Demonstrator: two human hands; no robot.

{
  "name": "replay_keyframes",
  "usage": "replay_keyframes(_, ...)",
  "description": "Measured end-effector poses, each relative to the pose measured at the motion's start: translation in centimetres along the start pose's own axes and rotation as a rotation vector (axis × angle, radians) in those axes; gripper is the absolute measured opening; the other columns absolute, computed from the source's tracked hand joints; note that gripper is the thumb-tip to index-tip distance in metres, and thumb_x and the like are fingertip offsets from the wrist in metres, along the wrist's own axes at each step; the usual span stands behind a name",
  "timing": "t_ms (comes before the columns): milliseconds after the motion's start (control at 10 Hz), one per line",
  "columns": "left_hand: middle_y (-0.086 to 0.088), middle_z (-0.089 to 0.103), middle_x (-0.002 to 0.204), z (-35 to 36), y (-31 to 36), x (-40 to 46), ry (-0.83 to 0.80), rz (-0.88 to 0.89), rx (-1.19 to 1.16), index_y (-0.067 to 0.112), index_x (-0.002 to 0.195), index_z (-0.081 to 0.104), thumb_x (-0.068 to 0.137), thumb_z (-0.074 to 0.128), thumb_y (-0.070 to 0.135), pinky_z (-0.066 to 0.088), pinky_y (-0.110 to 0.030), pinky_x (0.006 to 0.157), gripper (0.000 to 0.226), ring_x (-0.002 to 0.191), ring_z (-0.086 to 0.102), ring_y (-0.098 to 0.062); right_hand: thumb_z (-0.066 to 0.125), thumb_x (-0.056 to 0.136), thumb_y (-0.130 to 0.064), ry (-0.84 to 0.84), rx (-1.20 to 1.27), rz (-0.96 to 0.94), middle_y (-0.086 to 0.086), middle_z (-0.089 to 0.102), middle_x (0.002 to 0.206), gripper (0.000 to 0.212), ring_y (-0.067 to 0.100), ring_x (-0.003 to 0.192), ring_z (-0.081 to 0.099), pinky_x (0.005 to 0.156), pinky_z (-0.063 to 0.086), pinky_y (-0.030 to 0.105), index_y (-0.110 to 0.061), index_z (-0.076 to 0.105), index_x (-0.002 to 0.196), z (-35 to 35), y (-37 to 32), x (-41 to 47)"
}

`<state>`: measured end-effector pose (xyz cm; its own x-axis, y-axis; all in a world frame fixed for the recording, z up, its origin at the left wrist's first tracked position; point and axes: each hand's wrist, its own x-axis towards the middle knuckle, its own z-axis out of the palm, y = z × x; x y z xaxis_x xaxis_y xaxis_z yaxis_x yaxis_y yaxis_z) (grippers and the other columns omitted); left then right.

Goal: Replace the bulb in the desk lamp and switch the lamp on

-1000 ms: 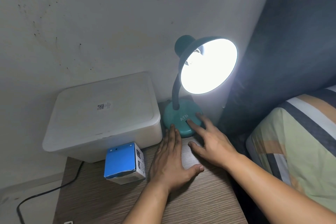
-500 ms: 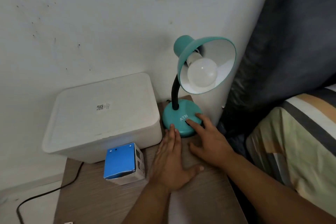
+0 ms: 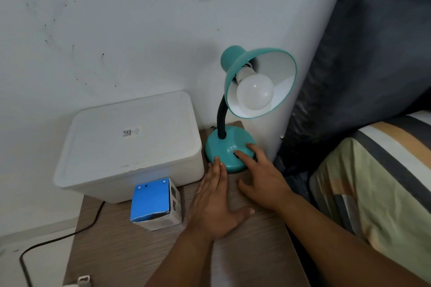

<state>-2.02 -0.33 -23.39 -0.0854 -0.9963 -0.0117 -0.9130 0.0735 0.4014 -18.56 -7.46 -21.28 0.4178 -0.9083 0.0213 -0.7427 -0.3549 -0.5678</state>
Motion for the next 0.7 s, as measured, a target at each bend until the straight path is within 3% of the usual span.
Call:
replay_keyframes(200,0.006,-0.024,0.164,-1.1,0.4,0.1,-0.034,-0.038,-0.077,0.019,0.159,-0.010,0.076,0.045,0.079,0.008,-0.032,0.126,0.116,0.154,-0.008,-0.013,0.062,0.090,-0.027,-0.107,-0.021,0.030,0.000,-0.001,0.165,0.080,0.022,0.150,0.015,0.113,0.027,0.029,-0.035,0.017,0.155,-0.6,-0.4,-0.1)
replay_keyframes(300,0.003,-0.010,0.168,-2.1,0.8,0.1,-0.043,-0.042,-0.130,0.016,0.161,0.001,0.085,0.055,0.064,0.009,-0.032,0.126,0.105,0.155,-0.006,-0.015,0.055,0.095,-0.025,-0.119,-0.027,0.058,0.002,0.000,0.166,0.074,0.020,0.152,0.005,0.118,0.020,0.036,-0.034,0.013,0.155,-1.2,-0.8,-0.5)
replay_keyframes(400,0.004,0.002,0.168,-3.2,1.4,-0.5,-0.006,-0.009,-0.124,0.015,0.160,0.010,0.092,0.055,0.053,0.002,-0.023,0.119,0.090,0.154,-0.004,-0.014,0.051,0.099,-0.032,-0.081,-0.019,0.068,0.005,0.006,0.166,0.067,0.019,0.152,0.004,0.120,0.017,0.037,-0.027,0.016,0.156,-1.5,-1.5,-1.5)
replay_keyframes(700,0.004,0.037,0.160,-6.4,3.5,-4.9,0.154,-0.029,-0.119,0.022,0.152,0.040,0.099,0.049,0.045,0.013,-0.020,0.113,0.058,0.151,0.022,-0.014,0.047,0.099,-0.039,-0.001,-0.027,0.044,0.002,0.028,0.160,0.057,0.016,0.148,0.023,0.118,0.020,0.031,-0.020,0.034,0.151,-3.5,-4.8,-5.2)
